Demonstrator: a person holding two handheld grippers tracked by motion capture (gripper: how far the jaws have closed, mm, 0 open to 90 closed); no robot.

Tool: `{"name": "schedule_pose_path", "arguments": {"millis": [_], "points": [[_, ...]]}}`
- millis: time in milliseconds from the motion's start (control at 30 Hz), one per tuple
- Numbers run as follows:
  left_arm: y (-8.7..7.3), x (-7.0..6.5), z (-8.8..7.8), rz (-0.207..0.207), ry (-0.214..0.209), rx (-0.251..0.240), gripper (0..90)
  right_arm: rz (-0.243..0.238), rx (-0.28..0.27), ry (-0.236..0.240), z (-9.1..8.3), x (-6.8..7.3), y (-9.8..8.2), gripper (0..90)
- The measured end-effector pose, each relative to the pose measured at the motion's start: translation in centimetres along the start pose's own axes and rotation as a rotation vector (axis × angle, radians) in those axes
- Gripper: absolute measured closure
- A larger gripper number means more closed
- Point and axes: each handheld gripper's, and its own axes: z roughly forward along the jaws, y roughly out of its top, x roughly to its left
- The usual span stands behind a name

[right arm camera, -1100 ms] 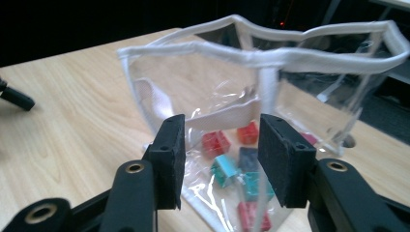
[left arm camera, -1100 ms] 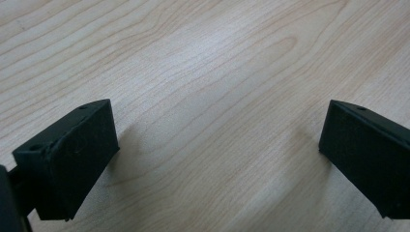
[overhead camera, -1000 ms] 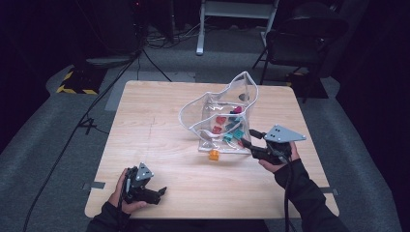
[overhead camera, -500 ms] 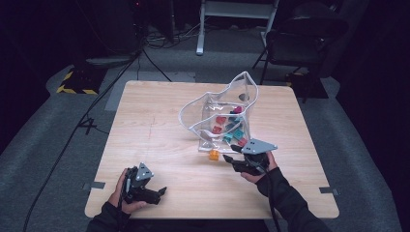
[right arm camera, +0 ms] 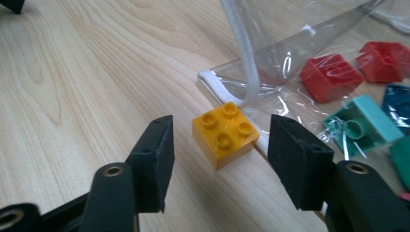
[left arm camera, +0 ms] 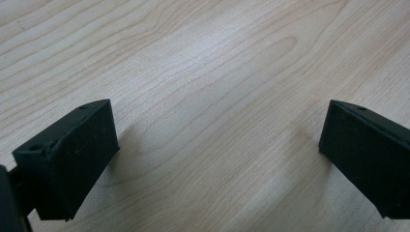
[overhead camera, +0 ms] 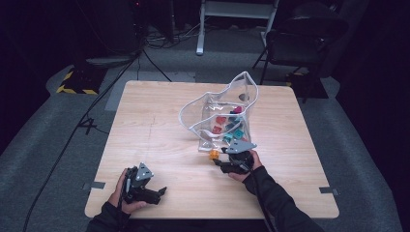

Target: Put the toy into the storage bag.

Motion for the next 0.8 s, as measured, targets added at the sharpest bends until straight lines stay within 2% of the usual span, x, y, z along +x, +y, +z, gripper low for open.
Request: {"name": "schedule_pose_path", "arguments": {"millis": [67, 133, 233, 433, 600, 800], "points": [[0.0, 0.0, 0.0, 0.001, -0.001, 0.000, 0.5, -0.008, 0.005, 0.001, 0.5, 0.1, 0.0, 41.6], [0.0, 0.0, 0.0, 0.000, -0.001, 0.000, 0.5, -0.023, 0.014, -0.022, 1.0, 0.1, 0.0, 40.8], [0.0, 0.0, 0.0, 0.000, -0.001, 0.000, 0.6, -0.012, 0.015, -0.019, 1.6, 0.1, 0.0, 39.7], [0.0, 0.0, 0.0, -0.002, -0.001, -0.001, 0.5, -0.019, 0.038, -0.024, 2.6, 0.3, 0.1, 39.7], [0.0, 0.0, 0.0, 0.001, 0.000, 0.000, 0.6, 0.002, 0.050, -0.012, 3.5, 0.2, 0.1, 39.9], [0.0, 0.0, 0.0, -0.002, 0.000, -0.001, 0.5, 0.015, 0.054, -0.010, 3.9, 0.3, 0.0, 47.0]]}}
